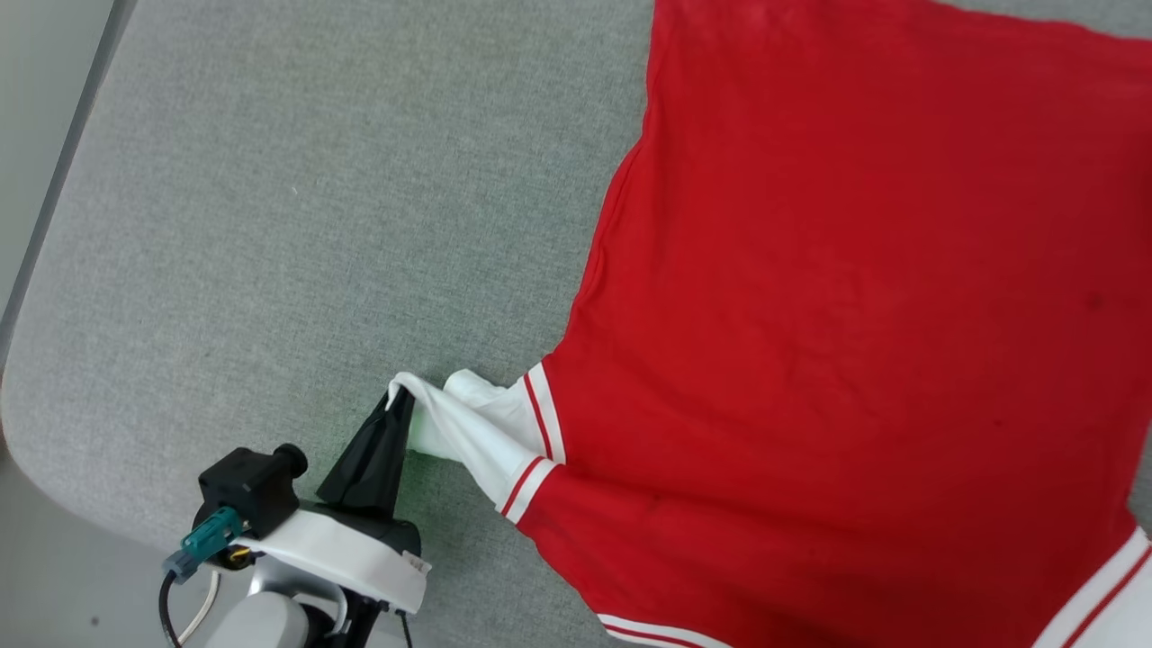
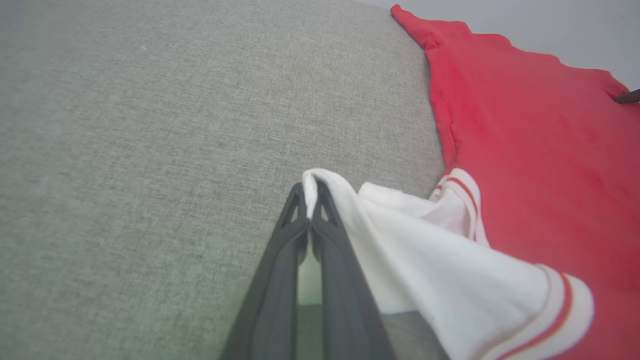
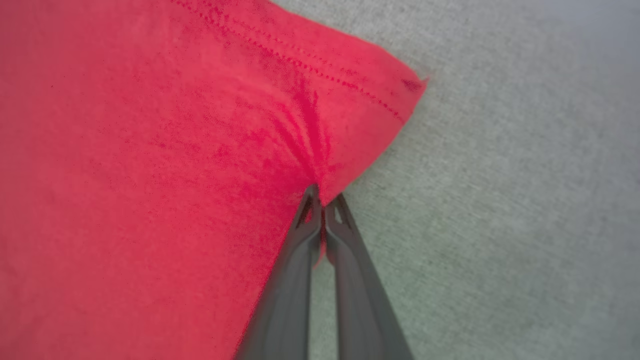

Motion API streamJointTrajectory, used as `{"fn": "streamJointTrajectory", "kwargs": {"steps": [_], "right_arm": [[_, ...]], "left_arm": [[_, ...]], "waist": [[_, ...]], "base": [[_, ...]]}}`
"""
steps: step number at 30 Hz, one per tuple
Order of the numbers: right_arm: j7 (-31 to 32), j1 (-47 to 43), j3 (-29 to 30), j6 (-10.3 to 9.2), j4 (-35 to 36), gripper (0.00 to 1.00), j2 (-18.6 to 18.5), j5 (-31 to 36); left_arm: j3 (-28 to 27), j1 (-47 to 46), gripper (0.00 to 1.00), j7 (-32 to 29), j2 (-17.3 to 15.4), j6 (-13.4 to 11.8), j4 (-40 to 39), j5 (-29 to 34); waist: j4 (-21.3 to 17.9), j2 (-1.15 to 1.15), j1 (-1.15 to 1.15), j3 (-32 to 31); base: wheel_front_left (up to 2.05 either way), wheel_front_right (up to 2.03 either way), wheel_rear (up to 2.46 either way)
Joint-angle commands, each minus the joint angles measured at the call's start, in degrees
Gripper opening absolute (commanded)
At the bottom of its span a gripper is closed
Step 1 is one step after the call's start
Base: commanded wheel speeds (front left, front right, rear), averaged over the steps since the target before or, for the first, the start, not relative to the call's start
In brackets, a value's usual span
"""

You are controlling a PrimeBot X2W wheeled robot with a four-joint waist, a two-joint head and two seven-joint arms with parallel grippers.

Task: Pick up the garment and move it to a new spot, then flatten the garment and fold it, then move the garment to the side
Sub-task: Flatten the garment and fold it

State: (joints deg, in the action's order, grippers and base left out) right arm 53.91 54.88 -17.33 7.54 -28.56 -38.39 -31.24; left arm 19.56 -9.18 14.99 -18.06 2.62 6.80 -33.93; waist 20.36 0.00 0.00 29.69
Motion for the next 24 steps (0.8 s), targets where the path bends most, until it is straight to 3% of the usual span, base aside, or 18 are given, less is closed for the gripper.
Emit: {"fn": "streamJointTrajectory", "kwargs": {"steps": [1,5,15,24], "right_arm": [[-1.49,-0.86,-0.03,-0.09,-0.73,0.0,0.04,-0.24],[-6.38,-2.95,-0.73,-0.09,-0.07,0.0,-0.01,-2.83],[-14.72,-19.49,-5.21,-0.09,10.23,0.0,-7.62,-10.64],[-19.3,-43.93,2.16,-0.09,20.46,0.0,-10.55,-15.28]], "left_arm": [[-0.71,0.87,0.0,0.27,-0.22,0.03,0.4,0.27],[-2.13,2.52,0.0,0.27,-0.33,-0.19,1.15,-0.08],[-4.01,7.48,0.0,-0.17,-2.69,-1.38,2.01,-1.13],[-5.72,13.11,0.0,-0.52,-4.49,-2.82,0.99,-2.59]], "waist": [[-1.51,0.0,0.0,-2.62],[-3.58,0.0,0.0,-7.08],[-8.78,0.0,0.0,-16.74],[-13.05,0.0,0.0,-21.88]], "base": [[0.0,0.0,0.0],[0.0,0.0,0.0],[0.0,0.0,0.0],[0.0,0.0,0.0]]}}
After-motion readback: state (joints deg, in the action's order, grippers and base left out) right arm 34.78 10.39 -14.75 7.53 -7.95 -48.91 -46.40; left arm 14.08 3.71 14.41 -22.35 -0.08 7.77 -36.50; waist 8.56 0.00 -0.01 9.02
